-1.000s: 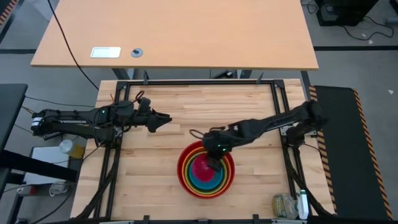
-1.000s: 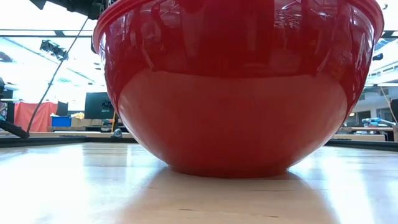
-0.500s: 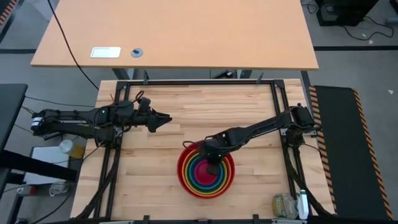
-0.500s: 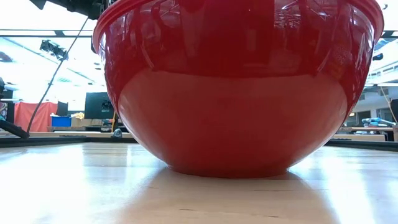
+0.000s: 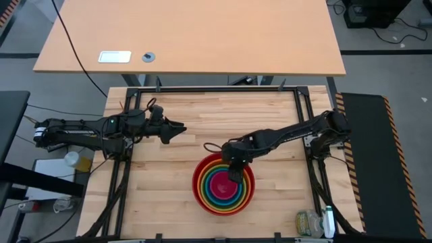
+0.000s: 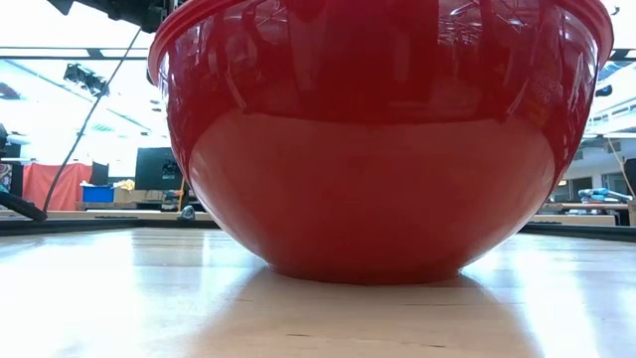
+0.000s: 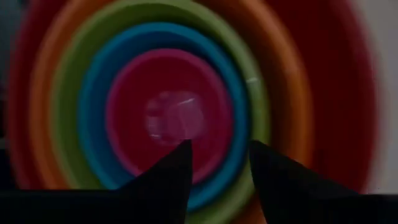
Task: Nest bowls inside each other by size order
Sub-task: Return to Home Position
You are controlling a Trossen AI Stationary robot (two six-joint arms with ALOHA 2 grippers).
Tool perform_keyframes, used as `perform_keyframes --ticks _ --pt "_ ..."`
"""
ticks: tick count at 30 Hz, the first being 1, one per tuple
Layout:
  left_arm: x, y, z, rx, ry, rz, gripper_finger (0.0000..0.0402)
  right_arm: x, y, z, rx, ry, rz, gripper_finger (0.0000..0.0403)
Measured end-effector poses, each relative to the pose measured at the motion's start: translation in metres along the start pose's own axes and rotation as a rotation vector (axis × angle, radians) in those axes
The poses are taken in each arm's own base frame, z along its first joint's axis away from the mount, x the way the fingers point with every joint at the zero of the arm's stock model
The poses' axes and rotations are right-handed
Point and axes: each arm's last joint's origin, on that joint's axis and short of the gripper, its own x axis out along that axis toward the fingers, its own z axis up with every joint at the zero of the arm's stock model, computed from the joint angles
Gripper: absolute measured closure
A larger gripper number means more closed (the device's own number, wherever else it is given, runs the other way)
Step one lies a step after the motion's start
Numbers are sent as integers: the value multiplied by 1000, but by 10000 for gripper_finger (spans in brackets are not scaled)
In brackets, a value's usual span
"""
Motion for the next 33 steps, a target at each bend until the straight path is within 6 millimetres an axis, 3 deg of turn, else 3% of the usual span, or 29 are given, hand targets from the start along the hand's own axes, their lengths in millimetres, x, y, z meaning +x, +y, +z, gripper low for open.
perform_keyframes --ticks 10,17,27,33 --pt "-1 0 0 -5 9 -11 168 -7 1 -12 -83 2 -157 238" --pt "-16 -3 5 19 -26 -42 176 -47 3 -14 -163 -139 -134 238" --pt "-51 -7 16 214 -156 -140 222 -78 -49 -49 20 -490 -1 262" --pt "-54 11 5 210 -307 -130 248 -85 -83 -77 139 -648 51 272"
